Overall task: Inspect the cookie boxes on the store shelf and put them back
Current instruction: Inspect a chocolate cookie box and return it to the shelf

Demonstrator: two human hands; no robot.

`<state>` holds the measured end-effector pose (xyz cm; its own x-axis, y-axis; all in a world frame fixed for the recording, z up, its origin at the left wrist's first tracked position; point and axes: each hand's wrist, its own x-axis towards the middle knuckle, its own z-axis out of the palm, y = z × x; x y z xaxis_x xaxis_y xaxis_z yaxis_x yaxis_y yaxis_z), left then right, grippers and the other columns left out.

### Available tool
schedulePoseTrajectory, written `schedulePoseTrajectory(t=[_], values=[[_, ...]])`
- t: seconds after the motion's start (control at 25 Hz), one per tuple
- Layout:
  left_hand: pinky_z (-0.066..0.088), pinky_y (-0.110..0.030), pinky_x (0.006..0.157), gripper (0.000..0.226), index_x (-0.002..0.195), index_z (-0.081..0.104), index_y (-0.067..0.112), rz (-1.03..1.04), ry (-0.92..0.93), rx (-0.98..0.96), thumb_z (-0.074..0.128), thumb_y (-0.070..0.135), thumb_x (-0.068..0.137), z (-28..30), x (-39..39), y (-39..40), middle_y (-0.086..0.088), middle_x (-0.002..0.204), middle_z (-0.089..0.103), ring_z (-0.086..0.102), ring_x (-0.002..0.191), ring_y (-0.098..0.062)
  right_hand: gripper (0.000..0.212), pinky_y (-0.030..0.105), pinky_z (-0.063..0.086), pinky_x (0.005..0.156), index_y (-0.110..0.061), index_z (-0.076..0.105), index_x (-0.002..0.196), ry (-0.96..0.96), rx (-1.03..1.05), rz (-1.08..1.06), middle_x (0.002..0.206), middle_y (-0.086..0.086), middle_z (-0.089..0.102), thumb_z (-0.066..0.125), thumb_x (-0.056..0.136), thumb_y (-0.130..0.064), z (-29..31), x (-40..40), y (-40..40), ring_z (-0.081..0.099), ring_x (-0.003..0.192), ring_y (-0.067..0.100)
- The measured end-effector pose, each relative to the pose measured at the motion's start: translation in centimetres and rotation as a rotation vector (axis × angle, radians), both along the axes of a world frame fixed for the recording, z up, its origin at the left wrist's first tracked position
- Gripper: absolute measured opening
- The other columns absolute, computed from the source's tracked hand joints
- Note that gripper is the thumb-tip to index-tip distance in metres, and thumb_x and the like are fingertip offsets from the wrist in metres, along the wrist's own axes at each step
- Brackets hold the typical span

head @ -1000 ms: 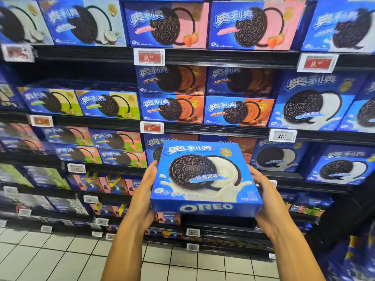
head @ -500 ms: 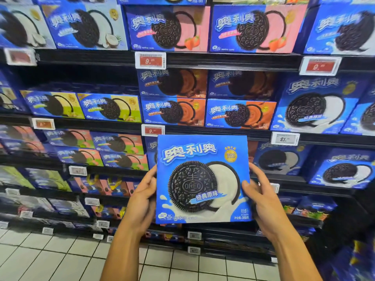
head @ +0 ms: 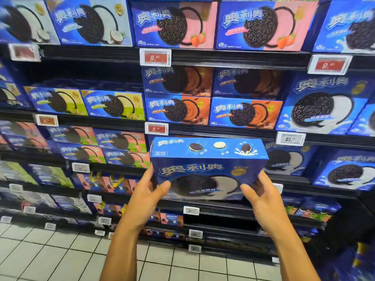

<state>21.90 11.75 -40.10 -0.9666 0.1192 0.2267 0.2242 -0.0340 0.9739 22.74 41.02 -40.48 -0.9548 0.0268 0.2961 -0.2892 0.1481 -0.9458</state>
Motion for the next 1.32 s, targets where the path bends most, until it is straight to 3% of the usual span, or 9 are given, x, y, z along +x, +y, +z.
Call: schedulePoseTrajectory(t=[0.08,0.24,0.4,0.68,0.84,0.96,1.08,1.16,1.32], values=[[0.046,-0.004,0.083,0.039,0.118,0.056,0.055,0.086,0.044,-0.066,0.067,0.036,0.086,0.8,0.0,0.5,0.030,0.118,0.066,0.059,0.112,0.010,0.053,0.015,0.050,0.092,-0.049,0.058,0.127,0.027,0.040,-0.058,0.129,-0.019,0.066,0.060,0.098,-0.005,0.4,-0.1,-0.1,0.061,0.119,0.002],[0.046,0.000,0.071,0.038,0.111,0.058,0.043,0.201,0.031,-0.046,0.064,0.010,0.093,1.1,0.0,0.7,0.033,0.104,0.068,0.061,0.101,0.014,0.041,0.014,0.049,0.082,-0.053,0.062,0.110,0.044,0.113,-0.164,0.113,-0.027,0.069,0.064,0.096,-0.014,0.5,0.0,-0.5,0.064,0.108,-0.002],[0.052,-0.008,0.073,0.043,0.111,0.060,0.038,0.272,0.053,-0.002,0.063,0.000,0.092,0.7,-0.2,1.0,0.027,0.102,0.071,0.064,0.101,0.007,0.043,0.009,0.050,0.075,-0.047,0.063,0.093,0.102,0.096,-0.220,0.097,-0.022,0.072,0.063,0.096,-0.004,0.4,0.3,-0.9,0.068,0.094,0.001],[0.052,-0.008,0.073,0.046,0.113,0.061,0.034,0.280,0.073,0.015,0.062,-0.006,0.090,0.9,-0.3,1.1,0.024,0.102,0.072,0.066,0.102,0.003,0.051,0.009,0.051,0.077,-0.054,0.064,0.093,0.106,0.046,-0.228,0.096,-0.018,0.072,0.063,0.095,-0.003,1.1,0.6,-1.4,0.067,0.095,0.001],[0.059,-0.020,0.080,0.033,0.115,0.062,0.029,0.290,0.073,0.027,0.069,0.021,0.084,0.9,-0.4,1.0,0.021,0.103,0.073,0.067,0.103,-0.002,0.048,0.007,0.051,0.078,-0.052,0.064,0.099,0.114,0.053,-0.234,0.098,-0.024,0.072,0.063,0.095,-0.004,1.3,0.7,-1.6,0.067,0.097,-0.002],[0.058,-0.019,0.079,0.070,0.121,0.062,0.018,0.285,0.099,0.026,0.073,0.064,0.070,0.9,-0.1,0.8,0.016,0.108,0.073,0.067,0.104,-0.004,0.038,0.007,0.051,0.079,-0.043,0.061,0.111,0.116,0.042,-0.220,0.105,-0.034,0.070,0.063,0.096,-0.008,1.3,0.8,-1.8,0.066,0.103,-0.005],[0.058,-0.021,0.080,0.090,0.124,0.061,0.017,0.282,0.108,0.033,0.072,0.077,0.059,1.0,0.1,0.6,0.016,0.111,0.072,0.067,0.107,-0.006,0.031,0.007,0.051,0.079,-0.030,0.063,0.117,0.111,0.023,-0.216,0.106,-0.036,0.069,0.063,0.095,-0.008,1.1,0.7,-1.8,0.066,0.104,-0.006],[0.059,-0.023,0.082,0.079,0.122,0.062,0.020,0.279,0.098,0.058,0.074,0.072,0.063,1.0,0.2,0.5,0.016,0.111,0.072,0.066,0.108,-0.006,0.032,0.006,0.051,0.078,-0.028,0.063,0.118,0.108,0.006,-0.215,0.106,-0.036,0.069,0.062,0.094,-0.007,1.1,0.7,-1.9,0.065,0.104,-0.007],[0.057,-0.017,0.078,0.039,0.116,0.062,0.031,0.282,0.086,0.052,0.072,0.026,0.079,0.8,0.1,0.7,0.021,0.109,0.072,0.065,0.107,-0.001,0.038,0.011,0.053,0.079,-0.042,0.064,0.110,0.087,-0.034,-0.213,0.103,-0.030,0.072,0.063,0.094,-0.007,1.3,0.8,-2.0,0.067,0.102,-0.004]])
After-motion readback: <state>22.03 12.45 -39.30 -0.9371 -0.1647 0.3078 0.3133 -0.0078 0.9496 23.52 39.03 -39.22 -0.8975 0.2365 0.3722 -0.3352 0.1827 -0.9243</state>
